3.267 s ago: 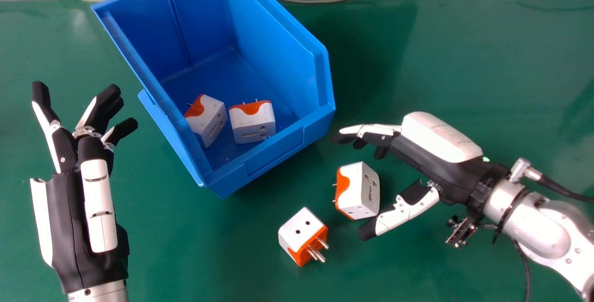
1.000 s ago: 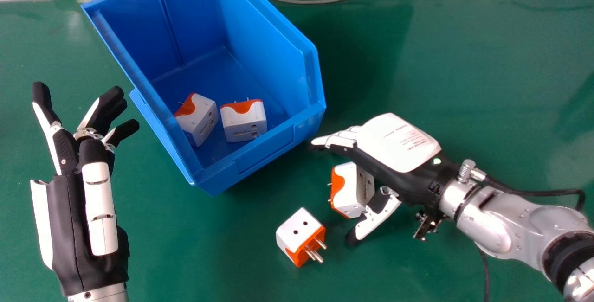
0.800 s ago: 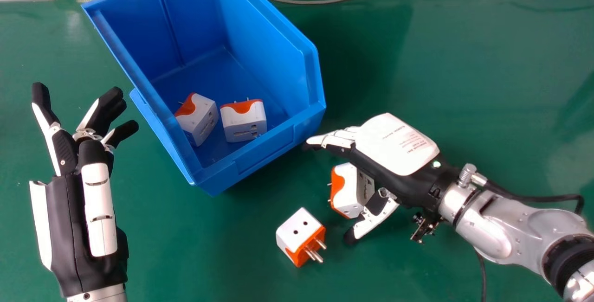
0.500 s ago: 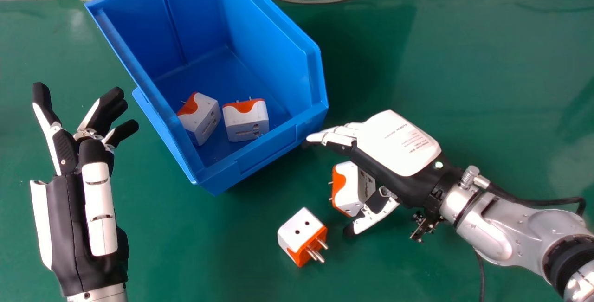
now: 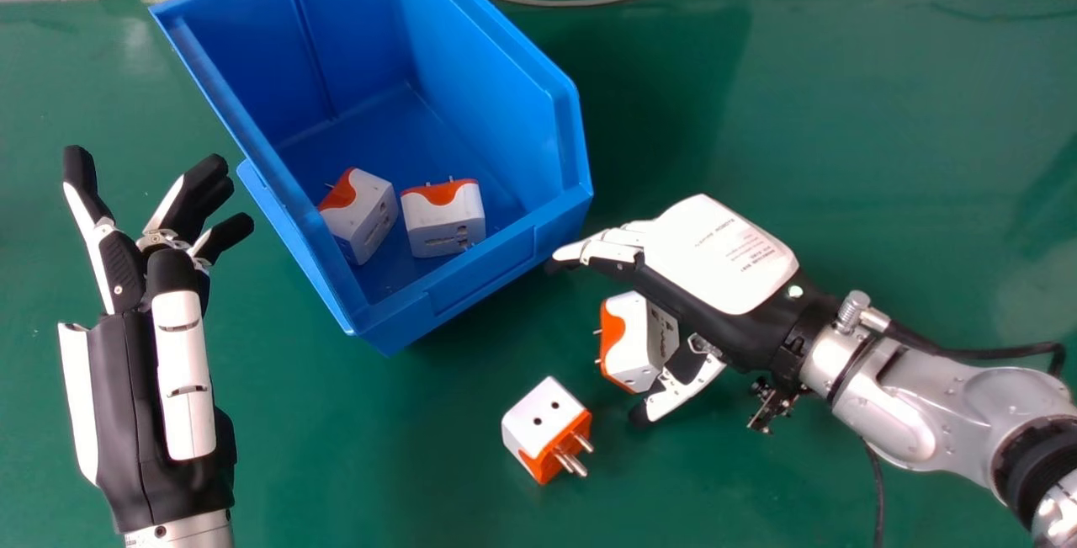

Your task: Pick all objects and put in blue box

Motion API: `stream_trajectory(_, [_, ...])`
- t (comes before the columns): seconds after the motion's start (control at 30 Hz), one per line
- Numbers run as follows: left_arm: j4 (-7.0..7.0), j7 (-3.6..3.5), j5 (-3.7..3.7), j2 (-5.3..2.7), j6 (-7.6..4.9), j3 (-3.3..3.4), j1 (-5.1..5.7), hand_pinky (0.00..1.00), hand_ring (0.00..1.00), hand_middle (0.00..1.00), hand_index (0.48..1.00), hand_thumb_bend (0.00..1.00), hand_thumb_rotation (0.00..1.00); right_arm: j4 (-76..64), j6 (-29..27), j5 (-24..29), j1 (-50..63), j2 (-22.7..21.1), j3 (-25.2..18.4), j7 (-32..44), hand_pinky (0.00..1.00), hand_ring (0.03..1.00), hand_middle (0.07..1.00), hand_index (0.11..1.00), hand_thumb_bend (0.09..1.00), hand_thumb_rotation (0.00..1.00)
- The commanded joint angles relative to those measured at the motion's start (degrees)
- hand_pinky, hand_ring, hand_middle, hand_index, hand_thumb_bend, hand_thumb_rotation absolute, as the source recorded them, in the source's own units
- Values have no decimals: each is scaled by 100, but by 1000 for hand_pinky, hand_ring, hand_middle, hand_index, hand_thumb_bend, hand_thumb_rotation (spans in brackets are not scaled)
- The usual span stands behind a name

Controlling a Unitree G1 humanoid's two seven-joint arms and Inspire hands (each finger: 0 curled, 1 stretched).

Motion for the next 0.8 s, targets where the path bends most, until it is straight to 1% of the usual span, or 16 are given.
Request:
stream_trajectory(0.0, [-69,5,24,37,-122,32,6,777,845,839,810,489,923,-123,-52,51,-164,-84,-31,30,358,412,471,500,527,0])
stream_trajectory(0.07, [-75,36,63,29,-114,47,9,775,845,839,810,489,923,-136,-39,48,-176,-90,-30,75,356,411,471,500,527,0])
stream_trajectory(0.13, [-128,61,81,15,-77,45,31,769,840,839,810,489,924,-150,-43,79,-183,-108,-54,157,356,410,472,499,527,0])
stream_trajectory(0.2, [-170,96,121,2,-52,44,48,763,837,839,810,487,924,-145,-61,115,-185,-118,-87,207,358,410,472,499,527,0])
stream_trajectory(0.27, [-168,104,118,1,-55,35,50,762,836,839,810,481,926,-137,-74,151,-181,-115,-120,253,351,405,472,499,527,0])
stream_trajectory(0.33, [-174,99,92,5,-53,18,56,762,836,840,810,479,927,-145,-78,150,-171,-115,-130,251,346,403,472,499,527,0])
stream_trajectory(0.43, [-175,117,93,6,-38,13,53,763,837,840,810,476,928,-113,-109,204,-164,-95,-155,330,340,397,472,499,527,0])
stream_trajectory(0.53, [-131,101,66,13,-64,2,37,763,837,840,811,475,929,-140,-98,275,-154,-90,-186,462,336,391,472,499,527,0])
stream_trajectory(0.6, [-122,93,67,17,-71,-5,36,763,837,840,811,477,929,-171,-89,312,-147,-100,-197,507,327,383,472,499,527,0])
stream_trajectory(0.73, [-161,105,80,20,-58,0,58,763,837,840,810,479,927,-220,-110,327,-139,-123,-218,542,308,372,471,500,527,0])
stream_trajectory(0.77, [-141,101,74,26,-78,7,51,763,837,840,810,480,927,-231,-137,347,-138,-126,-239,567,306,371,471,500,527,0])
